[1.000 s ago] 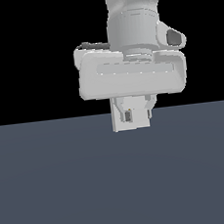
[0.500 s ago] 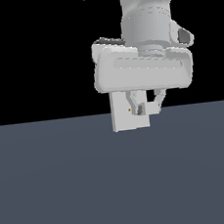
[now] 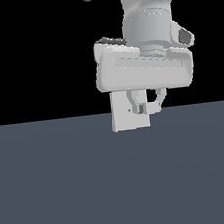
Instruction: Plug the charger into the wall socket.
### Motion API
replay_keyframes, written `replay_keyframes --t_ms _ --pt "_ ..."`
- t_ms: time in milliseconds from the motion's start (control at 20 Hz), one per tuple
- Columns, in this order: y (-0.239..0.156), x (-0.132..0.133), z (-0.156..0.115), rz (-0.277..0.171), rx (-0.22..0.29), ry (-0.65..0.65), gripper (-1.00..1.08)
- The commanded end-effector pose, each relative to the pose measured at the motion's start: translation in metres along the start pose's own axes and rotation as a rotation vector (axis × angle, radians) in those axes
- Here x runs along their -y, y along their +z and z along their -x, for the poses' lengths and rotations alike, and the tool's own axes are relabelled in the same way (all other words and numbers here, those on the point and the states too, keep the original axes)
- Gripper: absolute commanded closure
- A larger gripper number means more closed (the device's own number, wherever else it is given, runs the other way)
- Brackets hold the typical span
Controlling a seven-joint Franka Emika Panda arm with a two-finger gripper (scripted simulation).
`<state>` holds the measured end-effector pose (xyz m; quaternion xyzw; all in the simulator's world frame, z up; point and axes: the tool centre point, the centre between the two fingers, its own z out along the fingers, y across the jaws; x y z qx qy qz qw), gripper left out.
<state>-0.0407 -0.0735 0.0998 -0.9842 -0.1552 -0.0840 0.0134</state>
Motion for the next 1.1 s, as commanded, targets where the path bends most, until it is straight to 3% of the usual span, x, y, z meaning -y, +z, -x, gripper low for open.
replay_keyframes --t_ms 0,650,1050 --pt "0.000 0.000 -0.002 0.000 0.000 0.000 1.08" --pt "0.007 0.000 -0.042 0.001 0.000 0.000 1.08" --pt "0.008 0.000 -0.049 0.000 0.000 -0.001 1.08"
